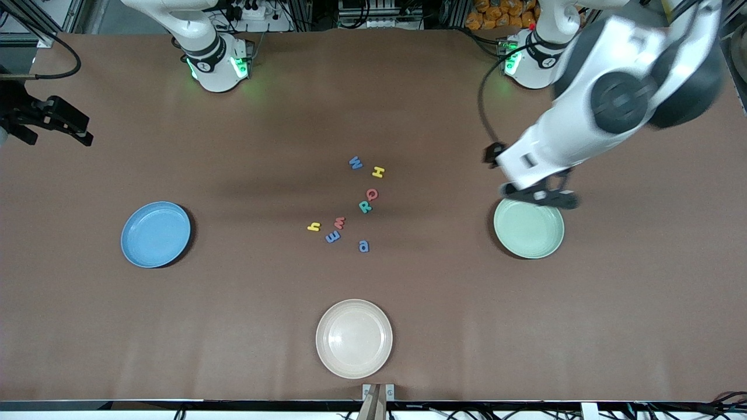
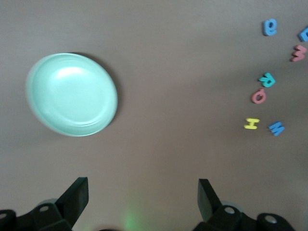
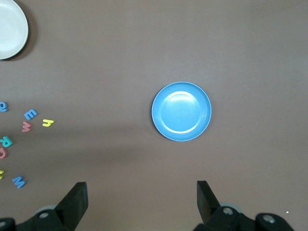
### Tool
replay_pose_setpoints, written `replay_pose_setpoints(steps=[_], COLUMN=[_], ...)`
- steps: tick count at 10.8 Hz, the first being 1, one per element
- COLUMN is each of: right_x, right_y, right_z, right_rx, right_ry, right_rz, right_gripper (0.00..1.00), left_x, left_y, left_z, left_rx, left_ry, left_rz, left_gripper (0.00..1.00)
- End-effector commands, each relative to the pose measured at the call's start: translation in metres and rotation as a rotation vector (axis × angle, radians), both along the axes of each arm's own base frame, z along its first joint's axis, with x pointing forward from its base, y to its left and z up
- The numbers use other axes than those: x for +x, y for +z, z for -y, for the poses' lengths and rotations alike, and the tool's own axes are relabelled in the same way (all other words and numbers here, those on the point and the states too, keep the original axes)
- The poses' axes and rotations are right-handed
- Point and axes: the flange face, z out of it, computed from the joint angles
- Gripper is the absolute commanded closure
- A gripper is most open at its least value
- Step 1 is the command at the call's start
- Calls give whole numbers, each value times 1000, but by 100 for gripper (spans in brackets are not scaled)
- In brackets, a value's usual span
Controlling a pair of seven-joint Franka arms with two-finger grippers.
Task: Sort upper and lower case letters into plates
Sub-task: 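Reach the left gripper down to the yellow capital H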
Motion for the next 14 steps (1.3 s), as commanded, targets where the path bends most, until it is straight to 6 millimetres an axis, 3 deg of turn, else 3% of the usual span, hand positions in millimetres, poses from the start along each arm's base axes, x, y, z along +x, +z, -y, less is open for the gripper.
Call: replay_pose_setpoints(steps=[1, 3, 5, 7, 9, 11, 14], right_x=[6, 14, 30, 48, 64, 78, 95], right_y=[-3, -13, -33, -59, -77, -97, -123], right_z=[-1, 2, 3, -1, -25, -41, -66], right_rx=[-1, -3, -1, 2, 5, 8, 13], right_ry=[11, 8, 5, 6, 38, 1, -65], right_rz=[-13, -24, -58, -72, -55, -38, -16], right_gripper=[0, 0, 0, 0, 0, 0, 0], left_x=[-1, -43, -80, -106, -140, -172, -206], left_y=[-62, -124, -153, -189, -220, -232, -254], left_z=[48, 133, 184, 213, 229, 247, 269], left_rx=[-87, 14, 99, 100, 118, 120, 103], left_ry=[138, 325, 391, 422, 485, 453, 220], left_rz=[-63, -69, -25, -12, 96, 152, 292], left_gripper=[0, 0, 0, 0, 0, 0, 0])
